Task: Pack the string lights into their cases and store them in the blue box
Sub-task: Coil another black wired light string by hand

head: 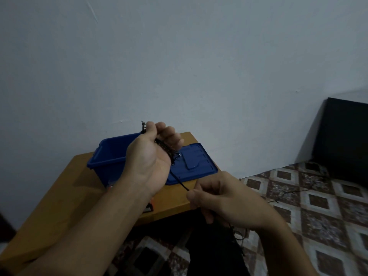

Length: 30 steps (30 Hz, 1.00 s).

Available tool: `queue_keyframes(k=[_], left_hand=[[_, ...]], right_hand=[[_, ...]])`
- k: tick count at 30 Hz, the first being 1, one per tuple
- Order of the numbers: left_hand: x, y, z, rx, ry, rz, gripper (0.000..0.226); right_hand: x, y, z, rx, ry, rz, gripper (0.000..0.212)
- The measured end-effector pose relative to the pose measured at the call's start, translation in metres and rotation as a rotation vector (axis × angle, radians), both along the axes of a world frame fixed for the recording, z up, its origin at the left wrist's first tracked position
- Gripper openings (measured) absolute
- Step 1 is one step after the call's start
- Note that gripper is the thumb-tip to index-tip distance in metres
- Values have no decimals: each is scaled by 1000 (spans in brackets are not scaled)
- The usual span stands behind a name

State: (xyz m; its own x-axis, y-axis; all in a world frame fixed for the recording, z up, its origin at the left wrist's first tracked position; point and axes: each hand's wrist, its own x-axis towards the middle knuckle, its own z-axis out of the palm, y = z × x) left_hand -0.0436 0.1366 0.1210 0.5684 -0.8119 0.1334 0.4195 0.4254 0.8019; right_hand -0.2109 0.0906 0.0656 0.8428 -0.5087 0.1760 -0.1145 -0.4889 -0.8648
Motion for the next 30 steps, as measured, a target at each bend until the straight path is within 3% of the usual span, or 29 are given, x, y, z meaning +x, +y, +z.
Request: queue_keyframes(k=[5, 8, 11, 16, 20, 23, 26, 30], left_hand=[[2, 4, -10, 169, -348, 119, 40], [0, 9, -12, 323, -610, 32, 42], [0, 11, -13, 419, -739, -77, 46], [-7, 12, -10, 618, -910, -255, 52], [-12, 12, -7, 722, -994, -343, 54], [-11, 11, -6, 778, -1080, -423, 55], [-8, 13, -4, 802, -1011, -518, 63], [0, 15, -4, 740, -916, -710, 76]], right_hand=[[-3, 0, 2, 28, -28, -28, 33], [-5, -3, 2, 22, -18, -97, 27], [-8, -4, 3, -97, 128, -131, 27], [-8, -4, 3, -120, -23, -223, 48], [-9, -5, 2, -184, -25, -249, 63], [-14, -9, 2, 0, -206, -147, 50], [-18, -10, 4, 197, -407, -75, 30], [-16, -14, 2, 222, -526, -170, 26]])
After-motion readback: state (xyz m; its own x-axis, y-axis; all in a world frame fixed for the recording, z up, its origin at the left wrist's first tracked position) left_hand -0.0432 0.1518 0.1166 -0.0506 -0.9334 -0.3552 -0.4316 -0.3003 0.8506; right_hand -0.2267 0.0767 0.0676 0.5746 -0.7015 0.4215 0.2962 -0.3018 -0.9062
